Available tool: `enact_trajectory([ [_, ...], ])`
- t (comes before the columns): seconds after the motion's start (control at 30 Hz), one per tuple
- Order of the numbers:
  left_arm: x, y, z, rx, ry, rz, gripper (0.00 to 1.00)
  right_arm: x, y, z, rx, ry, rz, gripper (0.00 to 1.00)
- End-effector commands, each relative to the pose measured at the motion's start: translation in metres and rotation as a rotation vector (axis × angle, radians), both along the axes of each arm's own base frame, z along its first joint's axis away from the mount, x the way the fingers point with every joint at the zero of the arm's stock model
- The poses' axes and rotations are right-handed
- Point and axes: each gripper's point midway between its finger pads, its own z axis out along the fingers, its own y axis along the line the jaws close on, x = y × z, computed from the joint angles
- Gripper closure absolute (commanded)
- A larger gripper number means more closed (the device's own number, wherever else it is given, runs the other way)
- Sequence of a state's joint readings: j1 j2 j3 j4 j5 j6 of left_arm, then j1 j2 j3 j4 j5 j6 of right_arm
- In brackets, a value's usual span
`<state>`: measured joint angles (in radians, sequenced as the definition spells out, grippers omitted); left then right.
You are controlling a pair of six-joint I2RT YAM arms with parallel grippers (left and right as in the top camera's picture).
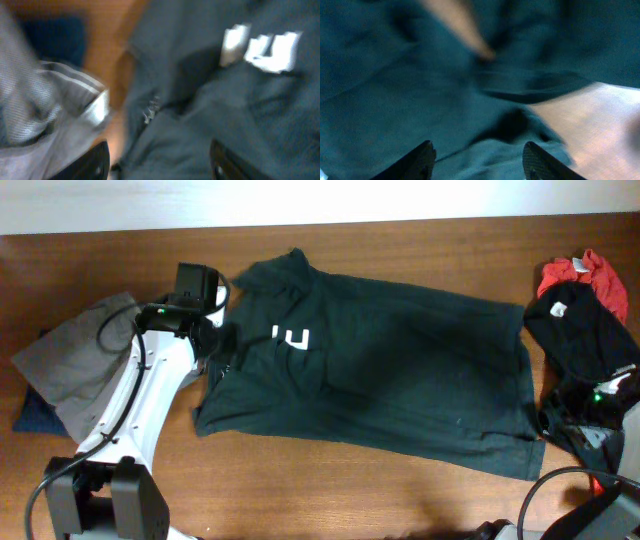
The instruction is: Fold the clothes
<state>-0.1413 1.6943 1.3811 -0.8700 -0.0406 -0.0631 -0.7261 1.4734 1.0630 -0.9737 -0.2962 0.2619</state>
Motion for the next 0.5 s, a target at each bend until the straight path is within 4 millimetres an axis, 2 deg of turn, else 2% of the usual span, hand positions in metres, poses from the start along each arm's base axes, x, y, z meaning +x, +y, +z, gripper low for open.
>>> enact_trajectory([
  [0.0,0.004,-0.041,0.005,-0.097,-0.039,-0.311,0.36,0.026,0.03,0.018,0.052,-0.129,0.16,0.36],
  [0.07,0.001,-0.051,-0.009,-0.08,-0.009,-0.42,0.37,0.033,0.04,0.018,0.042,-0.14,0.212,0.34],
  [0.13,-0.004,-0.059,-0.027,-0.059,0.041,-0.498,0.48,0.04,0.049,0.019,0.033,-0.147,0.253,0.34],
  [0.17,-0.007,-0.063,-0.036,-0.05,0.068,-0.525,0.57,0.043,0.053,0.019,0.028,-0.151,0.269,0.33],
  [0.27,-0.01,-0.073,-0.054,-0.033,0.11,-0.563,0.93,0.048,0.061,0.02,0.022,-0.159,0.302,0.33],
  [0.3,-0.012,-0.077,-0.058,-0.028,0.118,-0.59,1.0,0.048,0.062,0.02,0.019,-0.156,0.307,0.33],
  [0.47,-0.019,-0.104,-0.068,0.002,0.119,-0.73,1.0,0.044,0.057,0.016,-0.009,-0.126,0.299,0.32],
])
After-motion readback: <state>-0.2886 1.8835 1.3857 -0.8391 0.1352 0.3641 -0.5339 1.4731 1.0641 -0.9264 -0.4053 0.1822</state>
